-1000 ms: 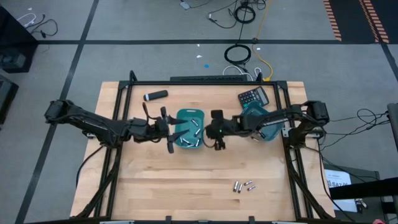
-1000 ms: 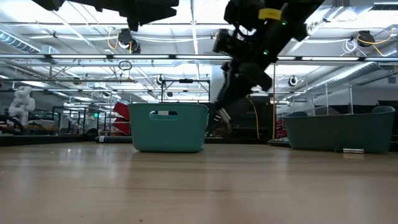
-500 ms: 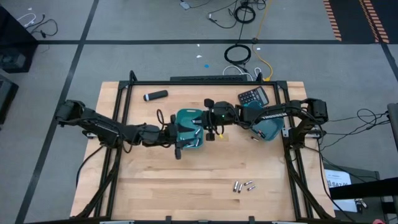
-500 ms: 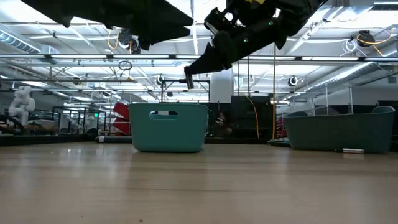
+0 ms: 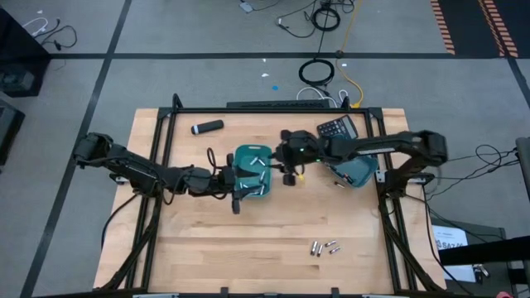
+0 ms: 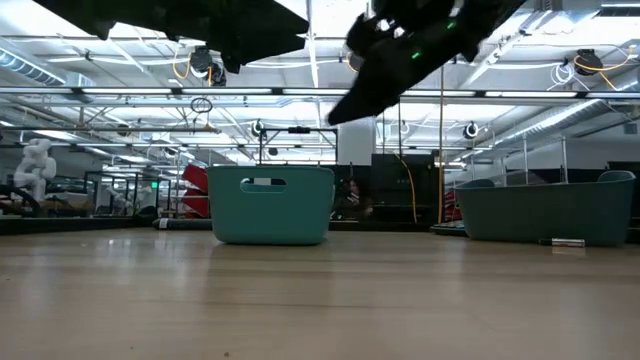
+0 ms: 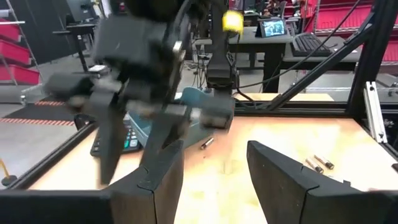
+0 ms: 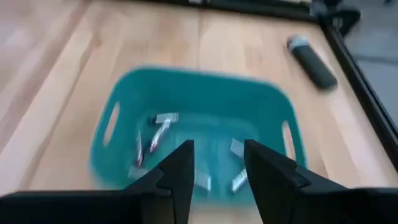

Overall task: Sort batteries
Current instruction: Put the silver battery into the green bin

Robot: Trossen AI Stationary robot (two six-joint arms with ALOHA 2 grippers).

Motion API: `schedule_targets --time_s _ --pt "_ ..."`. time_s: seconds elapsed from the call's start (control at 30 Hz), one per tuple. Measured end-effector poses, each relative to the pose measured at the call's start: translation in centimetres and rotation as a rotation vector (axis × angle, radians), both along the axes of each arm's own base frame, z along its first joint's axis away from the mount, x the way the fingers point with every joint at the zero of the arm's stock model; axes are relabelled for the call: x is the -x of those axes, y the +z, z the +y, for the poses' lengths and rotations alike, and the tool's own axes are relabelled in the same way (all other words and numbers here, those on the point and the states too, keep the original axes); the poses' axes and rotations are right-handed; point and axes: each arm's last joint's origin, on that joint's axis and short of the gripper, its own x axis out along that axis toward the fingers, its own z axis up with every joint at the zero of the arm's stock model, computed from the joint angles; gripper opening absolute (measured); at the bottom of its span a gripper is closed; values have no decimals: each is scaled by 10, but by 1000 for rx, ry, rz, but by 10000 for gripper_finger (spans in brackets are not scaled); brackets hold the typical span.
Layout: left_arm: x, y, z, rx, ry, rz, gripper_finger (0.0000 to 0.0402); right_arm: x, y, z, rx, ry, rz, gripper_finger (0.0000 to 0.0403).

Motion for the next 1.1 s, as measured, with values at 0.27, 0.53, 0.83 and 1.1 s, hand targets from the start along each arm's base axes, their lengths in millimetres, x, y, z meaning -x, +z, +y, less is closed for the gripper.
schedule_targets --time_s 0.27,0.53,0.83,1.1 --pt "-3 0 15 1 35 2 186 58 29 6 -61 -121 229 134" --pt "-4 0 24 3 54 2 186 73 14 16 -134 -161 457 134" --pt "-6 2 31 7 46 0 186 79 -35 54 -53 -77 934 135" --pt "-6 2 37 -24 51 8 186 93 -77 80 119 216 1436 188"
